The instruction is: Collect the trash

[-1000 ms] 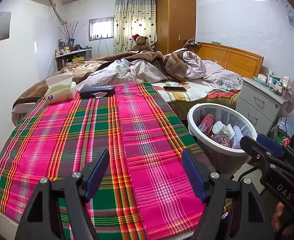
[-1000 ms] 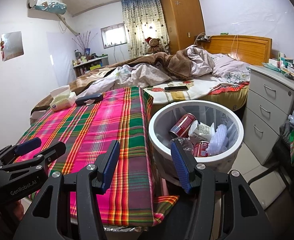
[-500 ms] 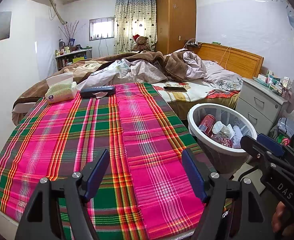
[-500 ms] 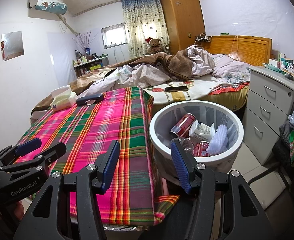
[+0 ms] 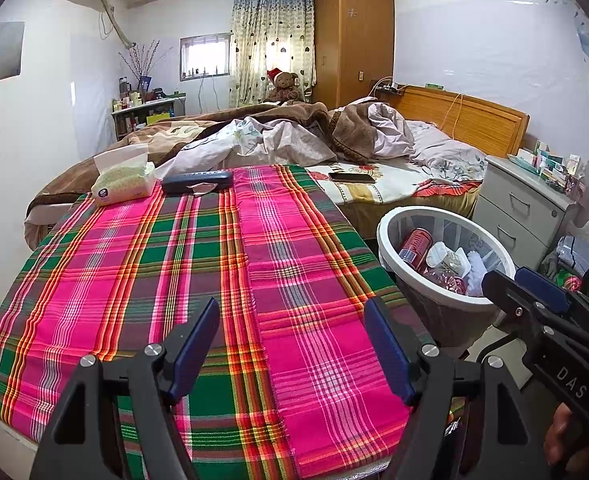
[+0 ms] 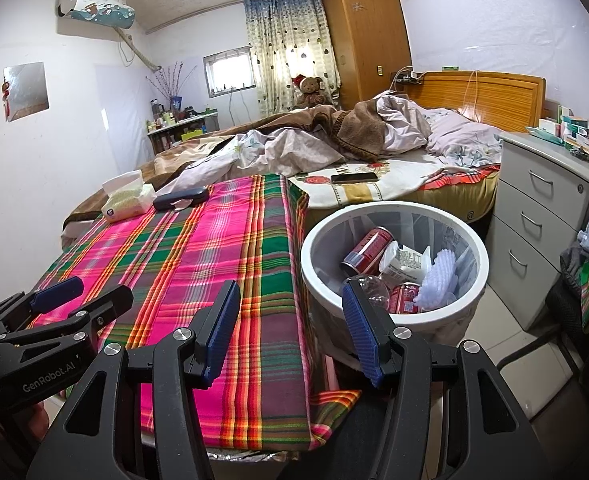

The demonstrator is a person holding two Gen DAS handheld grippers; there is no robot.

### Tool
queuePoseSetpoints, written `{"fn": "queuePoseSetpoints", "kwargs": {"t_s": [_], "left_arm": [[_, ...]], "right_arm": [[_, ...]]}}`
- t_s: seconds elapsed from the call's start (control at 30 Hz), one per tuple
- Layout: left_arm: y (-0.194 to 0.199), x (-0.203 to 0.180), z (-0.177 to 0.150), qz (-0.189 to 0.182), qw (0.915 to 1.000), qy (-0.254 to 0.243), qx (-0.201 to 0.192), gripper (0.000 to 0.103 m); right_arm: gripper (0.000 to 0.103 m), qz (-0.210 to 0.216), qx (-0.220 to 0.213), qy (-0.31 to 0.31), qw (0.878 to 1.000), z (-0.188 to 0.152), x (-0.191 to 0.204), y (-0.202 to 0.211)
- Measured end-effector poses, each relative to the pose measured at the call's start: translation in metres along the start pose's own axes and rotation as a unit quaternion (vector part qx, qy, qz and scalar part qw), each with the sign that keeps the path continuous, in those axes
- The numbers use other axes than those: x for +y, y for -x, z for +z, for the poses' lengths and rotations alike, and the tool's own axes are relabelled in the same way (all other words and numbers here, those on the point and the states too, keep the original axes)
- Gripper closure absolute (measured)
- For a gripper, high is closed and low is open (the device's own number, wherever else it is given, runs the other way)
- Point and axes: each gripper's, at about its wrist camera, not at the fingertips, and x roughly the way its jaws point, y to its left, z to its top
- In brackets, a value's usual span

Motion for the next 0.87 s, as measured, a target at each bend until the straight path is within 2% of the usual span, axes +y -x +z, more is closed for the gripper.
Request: {"fn": "queuePoseSetpoints", "kwargs": {"t_s": [0.87], "left_arm": [[0.0016,0.002,-0.0023,0.003,1.0,0.006,0.004,0.027]], "right_arm": [[0.048,0.003,0.004,0.0,1.0,-0.0011,0.0067,-0.0013]]}}
